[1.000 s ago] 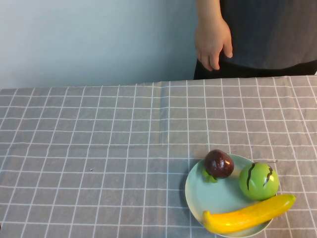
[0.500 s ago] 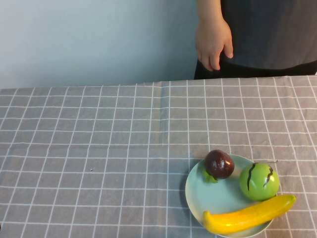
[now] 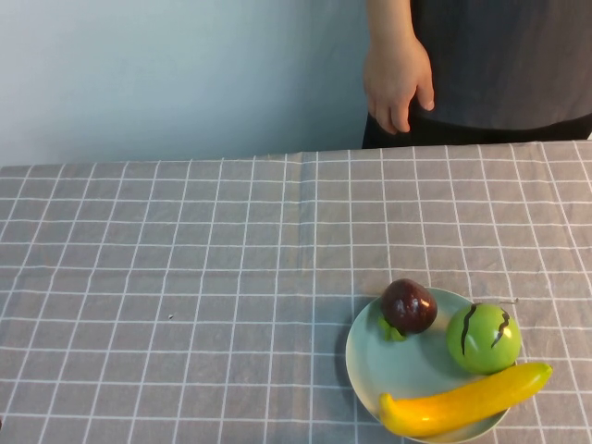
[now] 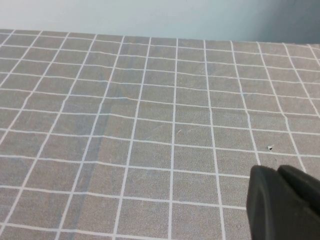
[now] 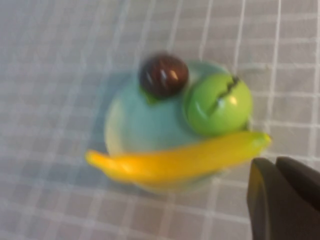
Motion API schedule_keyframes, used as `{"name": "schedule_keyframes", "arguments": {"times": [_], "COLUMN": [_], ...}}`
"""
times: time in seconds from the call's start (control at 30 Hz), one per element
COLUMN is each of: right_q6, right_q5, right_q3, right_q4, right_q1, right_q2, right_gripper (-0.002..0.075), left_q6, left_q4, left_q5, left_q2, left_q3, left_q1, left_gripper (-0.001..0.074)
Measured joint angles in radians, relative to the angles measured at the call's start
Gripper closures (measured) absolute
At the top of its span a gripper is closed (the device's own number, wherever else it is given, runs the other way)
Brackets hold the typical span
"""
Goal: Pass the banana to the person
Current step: Pick up the banana
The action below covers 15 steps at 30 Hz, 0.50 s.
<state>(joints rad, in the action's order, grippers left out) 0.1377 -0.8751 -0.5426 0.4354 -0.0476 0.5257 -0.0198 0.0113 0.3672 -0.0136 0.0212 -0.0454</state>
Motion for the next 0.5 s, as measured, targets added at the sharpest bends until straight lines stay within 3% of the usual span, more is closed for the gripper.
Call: {"name": "schedule_keyframes", "arguments": {"times": [0.27, 0.5], "right_q6": [0.132, 0.2], "right_q5": [-0.226, -0.234], "right_q3": [-0.288, -0.382], "right_q4": [-0.137, -0.19], "right_q1": [-0.029, -0.294], "right_q2": [0.384, 0.646], "right_gripper": [0.0734, 0.0734], "left_q6": [0.0, 0.0], "left_q4": [0.0, 0.0], "left_q5": [0.0, 0.0], "left_q2": [0.0, 0.0], "left_q3": [0.0, 0.0], "left_q1": [0.0, 0.0], "left_gripper": [0.0739, 0.0739]}}
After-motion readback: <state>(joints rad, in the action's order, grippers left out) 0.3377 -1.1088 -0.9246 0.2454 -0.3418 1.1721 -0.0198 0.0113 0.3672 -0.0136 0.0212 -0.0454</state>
